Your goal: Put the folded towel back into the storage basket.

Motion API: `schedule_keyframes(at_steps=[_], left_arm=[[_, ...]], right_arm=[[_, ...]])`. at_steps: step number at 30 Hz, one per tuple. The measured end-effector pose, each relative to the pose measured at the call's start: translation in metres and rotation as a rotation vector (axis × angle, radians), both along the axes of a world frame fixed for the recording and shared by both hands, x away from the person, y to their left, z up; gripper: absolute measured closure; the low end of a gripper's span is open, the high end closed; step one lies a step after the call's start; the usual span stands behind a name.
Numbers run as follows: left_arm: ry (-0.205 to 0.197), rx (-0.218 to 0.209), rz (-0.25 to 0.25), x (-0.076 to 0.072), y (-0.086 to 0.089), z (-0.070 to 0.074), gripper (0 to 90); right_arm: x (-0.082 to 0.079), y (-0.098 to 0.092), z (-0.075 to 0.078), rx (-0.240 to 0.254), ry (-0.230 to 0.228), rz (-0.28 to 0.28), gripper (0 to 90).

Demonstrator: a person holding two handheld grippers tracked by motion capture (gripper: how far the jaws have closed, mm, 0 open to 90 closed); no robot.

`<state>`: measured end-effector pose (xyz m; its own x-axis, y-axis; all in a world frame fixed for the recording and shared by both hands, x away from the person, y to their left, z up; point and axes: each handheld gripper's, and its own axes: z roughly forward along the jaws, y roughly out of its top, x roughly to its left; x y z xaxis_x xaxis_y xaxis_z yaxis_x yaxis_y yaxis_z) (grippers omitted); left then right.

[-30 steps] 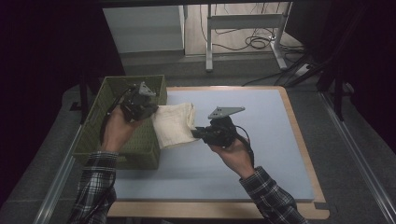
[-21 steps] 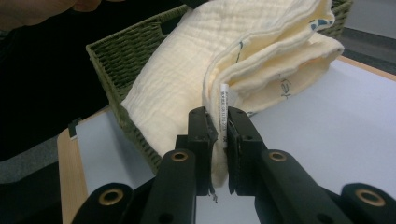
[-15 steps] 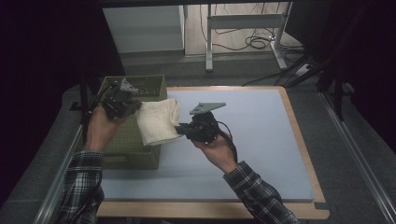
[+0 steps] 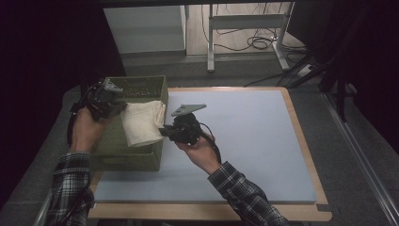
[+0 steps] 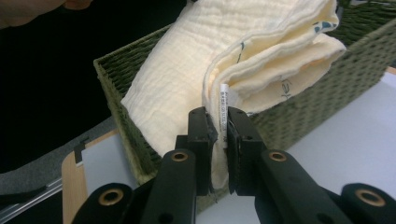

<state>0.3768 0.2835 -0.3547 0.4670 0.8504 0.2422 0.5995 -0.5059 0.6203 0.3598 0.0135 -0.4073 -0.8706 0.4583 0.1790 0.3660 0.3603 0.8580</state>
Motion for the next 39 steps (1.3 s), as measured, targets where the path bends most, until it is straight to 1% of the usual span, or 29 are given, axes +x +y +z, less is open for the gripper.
schedule_keyframes(at_steps=[1,2,3,4,6,12,13,14,15,16,20,24,26,27,34,39], left_arm=[[0.002,0.001,0.010,-0.001,0.004,-0.002,84.5],[0.002,0.001,0.010,-0.001,0.004,-0.002,84.6],[0.004,0.003,0.014,-0.001,0.006,-0.003,84.6],[0.007,0.008,0.018,-0.001,0.008,-0.003,84.6],[0.007,0.011,0.028,-0.002,0.013,-0.006,84.6],[0.013,0.007,0.053,-0.006,0.027,-0.012,84.6],[0.020,0.007,0.061,-0.007,0.031,-0.016,84.6],[0.020,0.007,0.061,-0.007,0.031,-0.016,84.6],[0.023,0.009,0.064,-0.007,0.033,-0.017,84.6],[0.024,0.009,0.069,-0.007,0.034,-0.019,84.6],[0.038,0.014,0.075,-0.008,0.040,-0.028,84.5],[0.053,0.013,0.079,-0.007,0.042,-0.037,84.5],[0.060,0.015,0.074,-0.007,0.042,-0.041,84.5],[0.063,0.013,0.072,-0.007,0.041,-0.043,84.4],[0.080,0.015,0.059,-0.004,0.035,-0.055,84.3],[0.092,0.017,0.046,-0.001,0.029,-0.062,84.2]], right_arm=[[-0.001,0.006,-0.002,-0.002,0.001,0.003,81.1],[-0.001,0.006,-0.002,-0.002,0.001,0.003,81.1],[-0.002,0.012,-0.004,-0.006,0.002,0.005,81.1],[-0.002,0.012,-0.004,-0.006,0.002,0.005,81.1],[-0.002,0.018,-0.006,-0.007,0.002,0.009,81.0],[-0.006,0.037,-0.015,-0.015,0.010,0.020,80.9],[-0.007,0.042,-0.018,-0.017,0.013,0.022,80.8],[-0.007,0.042,-0.018,-0.017,0.013,0.022,80.8],[-0.009,0.049,-0.021,-0.022,0.018,0.024,80.7],[-0.009,0.049,-0.021,-0.022,0.018,0.024,80.7],[-0.012,0.062,-0.029,-0.035,0.023,0.026,80.4],[-0.015,0.071,-0.038,-0.053,0.031,0.029,80.0],[-0.015,0.073,-0.041,-0.060,0.030,0.027,80.0],[-0.016,0.074,-0.044,-0.065,0.037,0.026,79.8],[-0.016,0.074,-0.049,-0.085,0.047,0.017,79.4],[-0.019,0.073,-0.050,-0.094,0.043,0.013,78.6]])
